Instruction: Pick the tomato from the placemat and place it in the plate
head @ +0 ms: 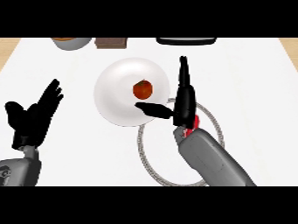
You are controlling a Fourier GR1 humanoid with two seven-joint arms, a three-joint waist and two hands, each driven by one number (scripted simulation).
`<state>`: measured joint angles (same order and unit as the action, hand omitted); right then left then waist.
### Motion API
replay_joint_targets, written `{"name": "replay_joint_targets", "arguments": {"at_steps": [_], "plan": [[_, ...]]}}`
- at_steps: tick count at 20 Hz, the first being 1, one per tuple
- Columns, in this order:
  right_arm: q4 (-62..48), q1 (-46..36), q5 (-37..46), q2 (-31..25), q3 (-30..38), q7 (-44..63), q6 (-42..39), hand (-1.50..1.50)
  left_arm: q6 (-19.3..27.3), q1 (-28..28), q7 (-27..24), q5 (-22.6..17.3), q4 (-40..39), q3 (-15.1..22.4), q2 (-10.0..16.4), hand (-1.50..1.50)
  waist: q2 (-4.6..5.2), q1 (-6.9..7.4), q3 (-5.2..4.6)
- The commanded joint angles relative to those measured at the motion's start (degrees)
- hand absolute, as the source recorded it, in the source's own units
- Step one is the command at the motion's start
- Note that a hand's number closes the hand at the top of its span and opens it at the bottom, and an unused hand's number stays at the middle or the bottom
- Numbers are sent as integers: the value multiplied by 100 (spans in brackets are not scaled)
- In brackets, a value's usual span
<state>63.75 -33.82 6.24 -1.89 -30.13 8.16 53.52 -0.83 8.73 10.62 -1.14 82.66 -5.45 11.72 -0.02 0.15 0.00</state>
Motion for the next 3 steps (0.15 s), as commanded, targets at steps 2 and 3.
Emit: {"name": "replay_joint_targets", "arguments": {"at_steps": [2,3], "plan": [[271,140,638,-85,162,699,-316,-150,113,-2,177,105,191,24,-102,0,-8,-14,-1],[301,314,592,-33,234,438,-422,-150,37,-15,-504,198,-557,-28,-140,0,0,-22,-2]]}}
